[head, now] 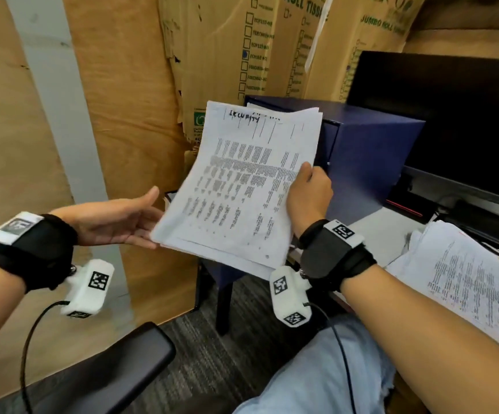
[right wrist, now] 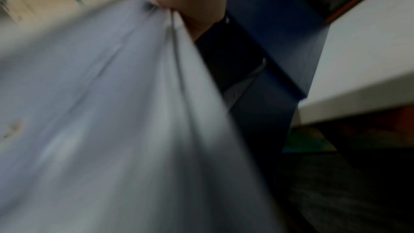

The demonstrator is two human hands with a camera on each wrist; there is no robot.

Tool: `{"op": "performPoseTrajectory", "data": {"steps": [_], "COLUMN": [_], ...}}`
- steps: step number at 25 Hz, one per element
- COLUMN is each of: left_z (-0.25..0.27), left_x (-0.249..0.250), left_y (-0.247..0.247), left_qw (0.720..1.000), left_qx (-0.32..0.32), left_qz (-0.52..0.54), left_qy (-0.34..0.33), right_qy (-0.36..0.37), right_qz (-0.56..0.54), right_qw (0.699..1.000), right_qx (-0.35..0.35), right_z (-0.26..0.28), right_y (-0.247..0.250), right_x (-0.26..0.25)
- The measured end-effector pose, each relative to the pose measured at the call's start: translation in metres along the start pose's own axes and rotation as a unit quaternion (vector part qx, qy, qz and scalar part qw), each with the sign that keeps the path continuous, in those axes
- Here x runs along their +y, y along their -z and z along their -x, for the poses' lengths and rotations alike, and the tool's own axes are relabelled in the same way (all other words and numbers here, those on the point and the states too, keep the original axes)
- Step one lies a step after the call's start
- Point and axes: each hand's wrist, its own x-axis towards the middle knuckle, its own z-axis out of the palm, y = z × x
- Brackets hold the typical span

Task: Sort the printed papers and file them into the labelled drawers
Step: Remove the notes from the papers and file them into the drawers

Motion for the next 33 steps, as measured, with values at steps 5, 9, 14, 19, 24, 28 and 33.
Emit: {"op": "performPoseTrajectory", "data": {"steps": [5,9,14,19,24,28,33], "left_z": [0.031,0.039,0.016,-0.020,-0.037,-0.056,-0.095], "left_x": [0.003,0.004,0.025,0.034,0.032,0.036,0.040], "left_y": [0.011,0.035,0.019,-0.008,-0.033,-0.045,-0.063], "left_qw": [0.987,0.982,0.957,0.946,0.964,0.966,0.941], "left_qx": [0.075,0.136,0.288,0.298,0.226,0.254,0.281], "left_qz": [-0.140,-0.131,-0.023,0.121,0.137,0.040,-0.190], "left_qy": [0.001,0.022,-0.007,-0.030,0.001,-0.014,0.016], "right_qy": [-0.149,-0.298,-0.382,-0.381,-0.386,-0.403,-0.282], "right_qz": [0.024,-0.069,-0.089,-0.156,-0.290,-0.364,-0.212], "right_qw": [0.969,0.872,0.837,0.867,0.854,0.824,0.904], "right_qx": [-0.196,-0.382,-0.381,-0.282,-0.195,-0.163,-0.242], "right_z": [0.014,0.029,0.022,0.011,0.004,0.002,0.019], "right_y": [-0.029,-0.009,0.000,0.009,0.006,0.013,0.027], "right_x": [0.016,0.017,0.023,0.032,0.035,0.035,0.025]}}
